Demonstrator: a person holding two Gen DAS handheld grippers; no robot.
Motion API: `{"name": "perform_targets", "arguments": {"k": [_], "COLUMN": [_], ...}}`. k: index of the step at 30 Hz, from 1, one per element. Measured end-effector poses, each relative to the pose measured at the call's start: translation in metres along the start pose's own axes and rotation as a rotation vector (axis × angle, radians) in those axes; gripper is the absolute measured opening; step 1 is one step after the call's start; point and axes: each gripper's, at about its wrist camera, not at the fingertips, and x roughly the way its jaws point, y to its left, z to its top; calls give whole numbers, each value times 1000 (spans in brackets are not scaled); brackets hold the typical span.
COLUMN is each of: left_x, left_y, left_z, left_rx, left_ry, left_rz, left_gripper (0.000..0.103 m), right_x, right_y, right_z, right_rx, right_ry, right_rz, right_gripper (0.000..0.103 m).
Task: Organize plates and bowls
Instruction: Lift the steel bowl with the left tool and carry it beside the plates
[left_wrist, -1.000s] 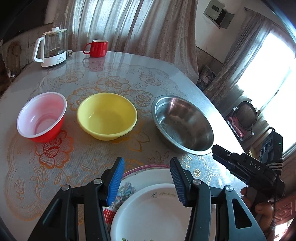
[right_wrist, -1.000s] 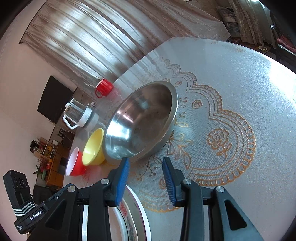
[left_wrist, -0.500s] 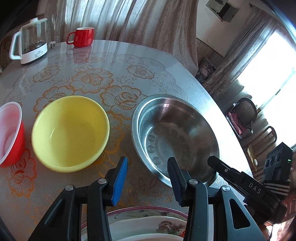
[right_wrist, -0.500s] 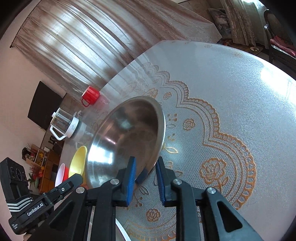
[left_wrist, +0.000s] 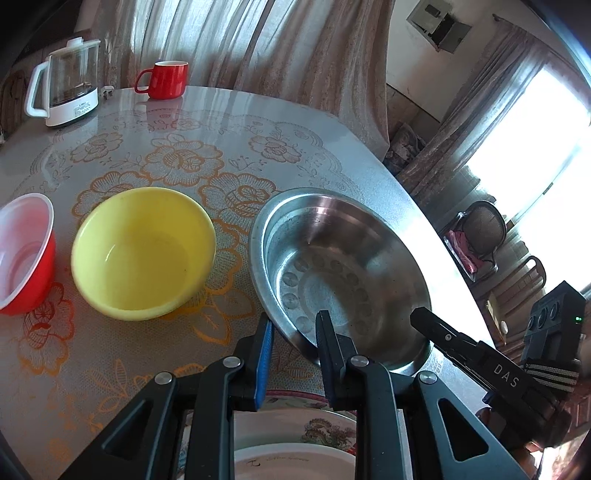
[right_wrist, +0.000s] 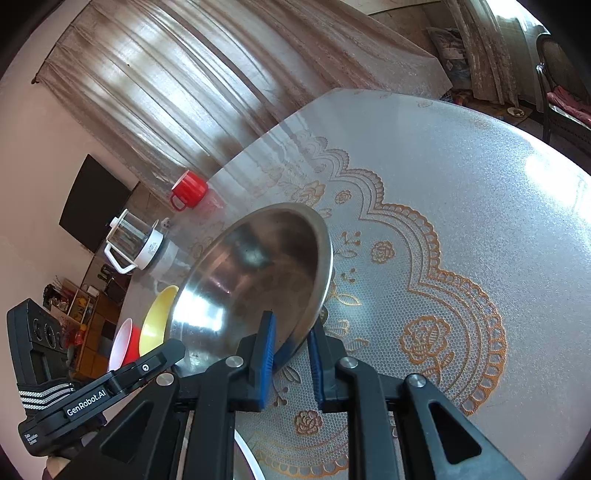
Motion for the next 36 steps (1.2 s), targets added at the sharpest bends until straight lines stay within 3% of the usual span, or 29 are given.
{"name": "perform_targets", "arguments": {"k": [9,16,27,36], "left_x": [-60,-117,-195,-231], "left_y": [10,43,113,163], "left_z": [-24,-52,-113,-173], "left_rx": [-16,-88,-213,-332], "left_ry": [-96,-173,-261,-267], "left_rz": [5,45,144,219], "left_gripper": [24,24,25,25], "right_x": [-26,-31,-16,9], "right_y": [30,78,167,220], "right_z": [-15,-37,-92,-153], "right_rx": [-68,-155,-308,-409], "right_ry": [-15,7,119,254], "right_rz": [47,116,228,287], "right_gripper": [16,16,16,16]}}
